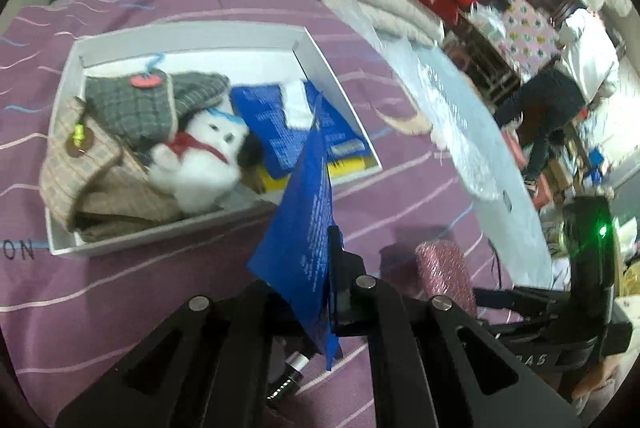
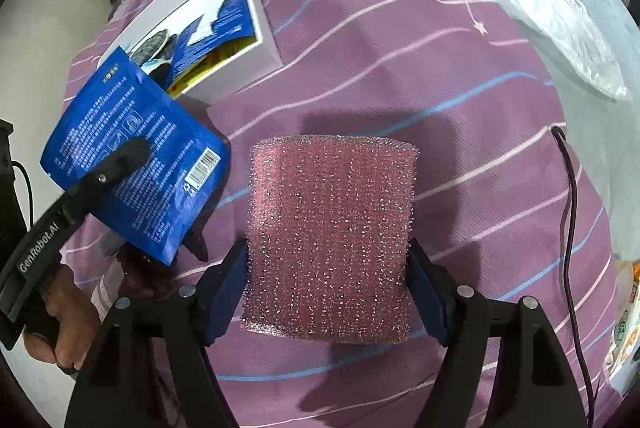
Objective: Organize soft objects
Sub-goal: 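Lift and carry the blue cold pack and pink sponge toward the tray with both grippers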
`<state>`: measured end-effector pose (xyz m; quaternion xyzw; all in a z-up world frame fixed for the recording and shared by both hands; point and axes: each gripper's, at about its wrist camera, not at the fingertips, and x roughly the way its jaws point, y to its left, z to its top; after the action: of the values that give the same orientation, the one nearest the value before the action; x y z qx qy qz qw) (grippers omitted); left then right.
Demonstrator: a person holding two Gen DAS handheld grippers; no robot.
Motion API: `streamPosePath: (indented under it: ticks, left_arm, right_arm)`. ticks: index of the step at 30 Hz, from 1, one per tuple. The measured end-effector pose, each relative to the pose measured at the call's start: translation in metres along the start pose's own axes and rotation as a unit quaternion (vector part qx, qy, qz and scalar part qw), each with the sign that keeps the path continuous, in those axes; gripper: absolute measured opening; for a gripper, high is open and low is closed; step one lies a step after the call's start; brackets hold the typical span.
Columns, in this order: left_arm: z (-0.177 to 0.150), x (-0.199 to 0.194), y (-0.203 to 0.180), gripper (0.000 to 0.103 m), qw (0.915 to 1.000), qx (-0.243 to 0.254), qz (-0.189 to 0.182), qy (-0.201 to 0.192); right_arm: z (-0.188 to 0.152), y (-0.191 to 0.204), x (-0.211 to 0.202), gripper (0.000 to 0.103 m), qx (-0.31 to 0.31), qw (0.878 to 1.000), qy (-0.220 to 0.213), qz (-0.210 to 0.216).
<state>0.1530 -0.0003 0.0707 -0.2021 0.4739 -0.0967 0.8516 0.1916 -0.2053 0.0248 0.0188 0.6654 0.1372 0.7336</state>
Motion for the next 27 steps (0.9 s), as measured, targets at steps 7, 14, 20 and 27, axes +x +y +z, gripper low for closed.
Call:
streamPosePath:
  ticks: [7,14,20,27]
  left_arm:
    - [0.006,-0.022,0.024,0.007,0.9959,-0.046,-0.025,-0.074]
    - [0.015,-0.025,0.047,0.007,0.9890,-0.101,-0.037,-0.102]
    - [0.028,-0.031,0.064,0.007,0.9794,-0.136,-0.037,-0.145]
    - [0.045,-0.016,0.083,0.007,0.9637,-0.192,-0.061,-0.176]
  right_arm:
    - [0.000,0.014,-0.015,0.075,-0.031,0.999,-0.017,0.000]
    - [0.021,0.030,-0.032,0.075,-0.053,0.997,-0.054,0.002]
    - [0.041,0.040,-0.033,0.075,-0.059,0.996,-0.071,0.009]
    - [0.063,0.049,-0.043,0.075,-0.049,0.993,-0.106,0.018]
